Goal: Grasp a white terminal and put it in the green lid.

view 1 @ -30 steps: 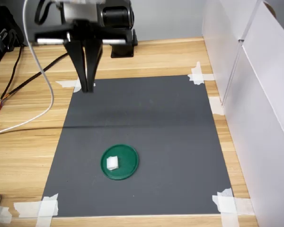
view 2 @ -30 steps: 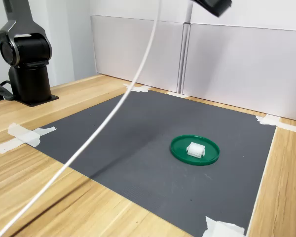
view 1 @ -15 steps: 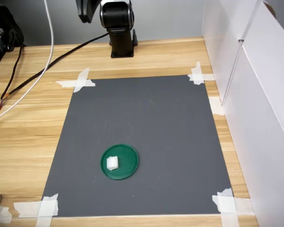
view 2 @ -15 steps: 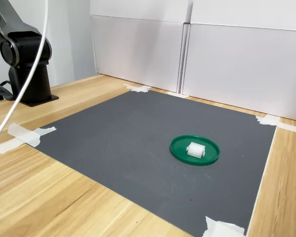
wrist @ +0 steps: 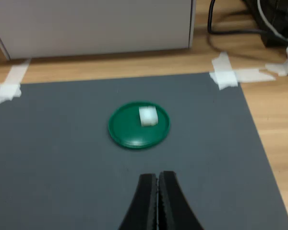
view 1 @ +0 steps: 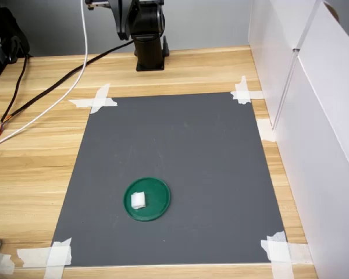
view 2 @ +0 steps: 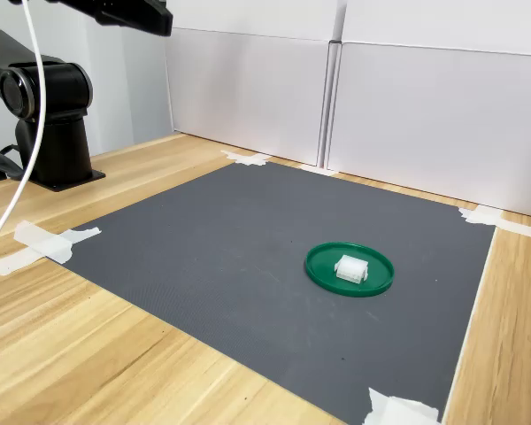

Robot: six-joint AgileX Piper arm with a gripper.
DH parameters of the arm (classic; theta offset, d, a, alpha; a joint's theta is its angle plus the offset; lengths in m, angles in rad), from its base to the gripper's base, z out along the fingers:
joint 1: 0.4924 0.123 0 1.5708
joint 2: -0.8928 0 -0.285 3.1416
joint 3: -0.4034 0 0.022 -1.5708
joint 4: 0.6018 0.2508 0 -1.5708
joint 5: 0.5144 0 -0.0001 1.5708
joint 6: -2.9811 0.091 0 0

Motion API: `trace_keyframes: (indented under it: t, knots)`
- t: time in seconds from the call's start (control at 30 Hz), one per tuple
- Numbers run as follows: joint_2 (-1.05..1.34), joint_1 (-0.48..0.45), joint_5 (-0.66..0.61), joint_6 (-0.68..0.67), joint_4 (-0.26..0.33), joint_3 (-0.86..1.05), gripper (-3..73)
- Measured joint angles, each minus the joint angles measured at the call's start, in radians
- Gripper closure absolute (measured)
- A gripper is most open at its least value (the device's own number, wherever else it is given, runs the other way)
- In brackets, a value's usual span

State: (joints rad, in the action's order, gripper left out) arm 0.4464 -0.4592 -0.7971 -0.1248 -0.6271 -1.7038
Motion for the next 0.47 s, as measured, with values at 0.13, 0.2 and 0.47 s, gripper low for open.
trace_keyframes:
  t: [0.13, 0.2, 0.47]
  knots:
    - [0.061, 0.000, -0.005, 0.000, 0.001, 0.065, 71.5]
    - [0.085, 0.000, -0.008, 0.000, 0.001, 0.096, 71.5]
    - [0.114, 0.000, -0.015, 0.000, 0.001, 0.154, 71.5]
